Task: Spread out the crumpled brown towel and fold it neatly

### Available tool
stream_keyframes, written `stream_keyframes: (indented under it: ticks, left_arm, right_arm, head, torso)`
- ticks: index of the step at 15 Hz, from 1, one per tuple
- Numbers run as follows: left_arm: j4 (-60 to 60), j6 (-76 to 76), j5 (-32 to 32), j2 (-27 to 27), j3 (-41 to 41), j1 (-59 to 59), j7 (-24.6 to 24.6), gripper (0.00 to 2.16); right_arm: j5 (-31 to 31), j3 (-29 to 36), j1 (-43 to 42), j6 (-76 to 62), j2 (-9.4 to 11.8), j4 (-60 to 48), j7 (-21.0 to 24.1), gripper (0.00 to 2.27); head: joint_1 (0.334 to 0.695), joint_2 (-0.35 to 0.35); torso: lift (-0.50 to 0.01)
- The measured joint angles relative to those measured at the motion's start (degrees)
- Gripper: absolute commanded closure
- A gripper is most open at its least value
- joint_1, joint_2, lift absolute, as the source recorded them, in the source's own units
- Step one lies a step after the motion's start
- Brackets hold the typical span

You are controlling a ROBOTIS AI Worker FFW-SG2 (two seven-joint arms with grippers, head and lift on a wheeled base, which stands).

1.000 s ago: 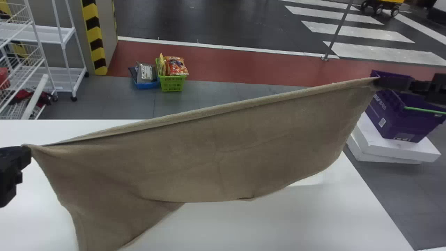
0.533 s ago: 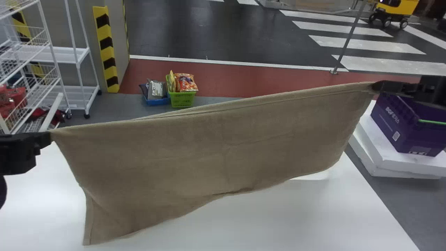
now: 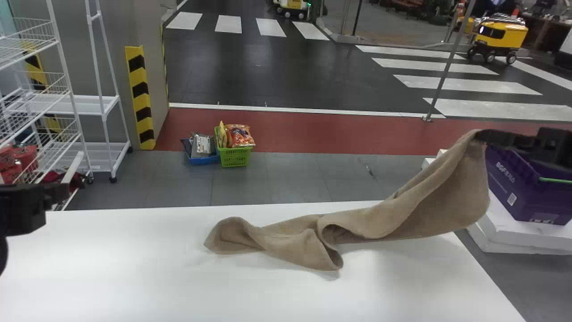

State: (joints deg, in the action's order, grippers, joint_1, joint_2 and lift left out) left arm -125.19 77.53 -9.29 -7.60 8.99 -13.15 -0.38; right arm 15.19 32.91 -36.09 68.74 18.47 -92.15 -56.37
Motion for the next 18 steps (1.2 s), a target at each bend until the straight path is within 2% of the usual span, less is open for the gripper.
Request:
stream_keyframes:
  ticks: [2, 4, 6, 9, 10, 12, 13, 14, 16, 18]
  left_arm:
    - [-2.22, -0.01, -0.14, 0.02, 0.03, 4.09, 0.09, 1.47]
    - [-2.26, -0.06, -0.03, 0.18, -0.62, 5.48, -0.03, 1.47]
    - [-2.45, -1.19, -0.23, 0.23, -1.4, 7.53, -1.34, 1.45]
    - [-1.57, -8.29, -0.03, 0.3, -2.51, 11.57, -2.5, 1.45]
    - [-0.83, -9.78, 0.13, 0.31, -2.57, 12.33, -2.92, 1.45]
    - [-0.17, -10.9, 0.32, 0.28, -2.64, 13.29, -3.55, 1.45]
    - [-0.1, -10.97, 0.29, 0.26, -2.94, 13.56, -3.8, 1.35]
    - [-0.1, -10.97, 0.22, 0.27, -3.71, 13.78, -3.84, 1.27]
    - [0.28, -11.27, 0.63, 0.3, -6.31, 13.99, -3.57, 1.27]
    - [1.53, -13.52, 2.18, 0.31, -8.83, 14.02, -3.07, 1.27]
  right_arm:
    - [-3.02, 0.46, 5.58, -0.49, 0.82, -1.71, -0.9, 1.6]
    - [-3.8, -0.85, 7.87, 0.14, 0.55, -3.52, -0.86, 1.6]
    - [-2.99, -2.4, 8.99, 1.74, -0.52, -7.86, -2.75, 1.6]
    - [1.52, -5.6, 16.9, -4.2, -2.01, -16.29, -4.95, 1.6]
    - [4.08, -6.04, 19.98, -7.67, -2.63, -17.94, -6.74, 1.6]
    - [6.77, -4.84, 25.54, -13.67, -3.88, -20.3, -10.12, 1.6]
    - [7.04, -3.38, 28.9, -17.92, -4.73, -21.56, -12.36, 1.6]
    - [6.9, -1.67, 32.25, -23.29, -5.8, -22.97, -15.98, 1.6]
    - [6.32, 0.81, 37.98, -33.84, -8.11, -25.22, -21.38, 1.6]
    - [5.5, 1.33, 42.76, -42.23, -9.76, -26.44, -21.59, 1.6]
  head:
    - [0.571, -0.185]
    - [0.605, -0.181]
    - [0.612, -0.174]
    - [0.633, -0.162]
    - [0.658, -0.16]
    - [0.687, -0.159]
    - [0.695, -0.162]
    - [0.695, -0.164]
    - [0.695, -0.169]
    - [0.695, -0.17]
  torso:
    - [-0.126]
    - [-0.126]
    - [-0.126]
    - [-0.126]
    - [-0.126]
    - [-0.126]
    - [-0.126]
    - [-0.126]
    - [-0.126]
    - [-0.126]
